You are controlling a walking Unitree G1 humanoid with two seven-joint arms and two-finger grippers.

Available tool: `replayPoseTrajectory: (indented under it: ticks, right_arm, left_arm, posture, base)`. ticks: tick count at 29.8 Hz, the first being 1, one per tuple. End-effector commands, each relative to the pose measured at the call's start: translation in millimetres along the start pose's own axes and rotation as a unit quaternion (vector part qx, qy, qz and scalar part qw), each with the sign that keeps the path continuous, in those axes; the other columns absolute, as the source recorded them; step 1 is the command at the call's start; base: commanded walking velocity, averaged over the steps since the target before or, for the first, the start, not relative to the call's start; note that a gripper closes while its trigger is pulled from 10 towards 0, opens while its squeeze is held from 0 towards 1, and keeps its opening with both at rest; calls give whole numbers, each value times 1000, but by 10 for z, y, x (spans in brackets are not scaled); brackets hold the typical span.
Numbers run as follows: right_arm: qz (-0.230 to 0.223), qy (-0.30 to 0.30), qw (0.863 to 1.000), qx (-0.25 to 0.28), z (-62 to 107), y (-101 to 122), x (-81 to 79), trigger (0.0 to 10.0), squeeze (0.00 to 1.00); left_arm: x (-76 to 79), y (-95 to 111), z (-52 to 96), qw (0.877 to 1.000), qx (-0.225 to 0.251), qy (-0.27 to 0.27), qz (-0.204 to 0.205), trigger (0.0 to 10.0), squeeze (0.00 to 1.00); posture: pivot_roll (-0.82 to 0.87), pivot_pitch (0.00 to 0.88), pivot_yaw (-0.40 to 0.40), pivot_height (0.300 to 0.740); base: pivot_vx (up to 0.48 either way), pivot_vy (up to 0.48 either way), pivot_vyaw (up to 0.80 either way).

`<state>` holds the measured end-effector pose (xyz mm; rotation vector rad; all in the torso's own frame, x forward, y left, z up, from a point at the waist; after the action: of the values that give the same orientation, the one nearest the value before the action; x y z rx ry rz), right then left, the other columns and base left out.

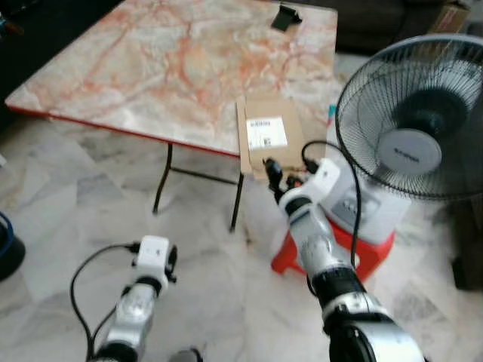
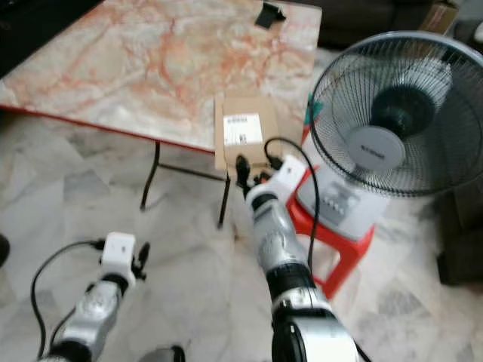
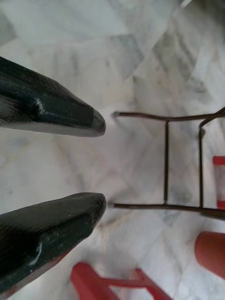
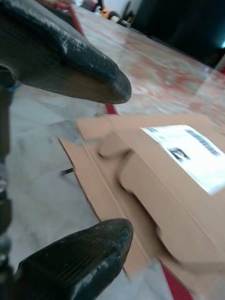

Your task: Picking trash to rubbish bin

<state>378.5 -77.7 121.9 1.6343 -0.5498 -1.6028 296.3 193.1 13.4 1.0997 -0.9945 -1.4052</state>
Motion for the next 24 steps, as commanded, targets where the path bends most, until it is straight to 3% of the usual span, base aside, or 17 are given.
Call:
replayPoseTrajectory:
  ticks: [1,17,24]
  right_arm:
    - [-42,44,998,-16,-49,-182,-448,10000,0]
    - [-42,30,999,-10,-36,-157,-374,10000,0]
    - [-36,19,999,-5,-26,-134,-314,10000,0]
  left_arm:
    - [84,-55,18,1000,-9,-9,6,10000,0]
    - [98,-54,17,1000,-9,-15,4,10000,0]
    - [144,-58,21,999,-9,-32,10,10000,0]
  posture:
    - [89,178,-21,740]
    - [90,178,-20,740]
    - [87,177,-18,740]
  base:
    - [270,0,0]
    - [273,0,0]
    - [0,0,0]
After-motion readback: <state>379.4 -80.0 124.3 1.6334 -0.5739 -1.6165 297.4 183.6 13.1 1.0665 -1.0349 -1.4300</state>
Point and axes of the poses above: a point about 5 cm out from each wrist's last joint towards the gripper, its own z axis pointing back from the gripper into the wrist, its own y axis along the axis of the wrist's last joint, x = y × z, the point moved 1 cm from there along -z, pointing out of the wrist towards the gripper, and after that the axes turned 4 degrees about z, right-handed, at the moved point
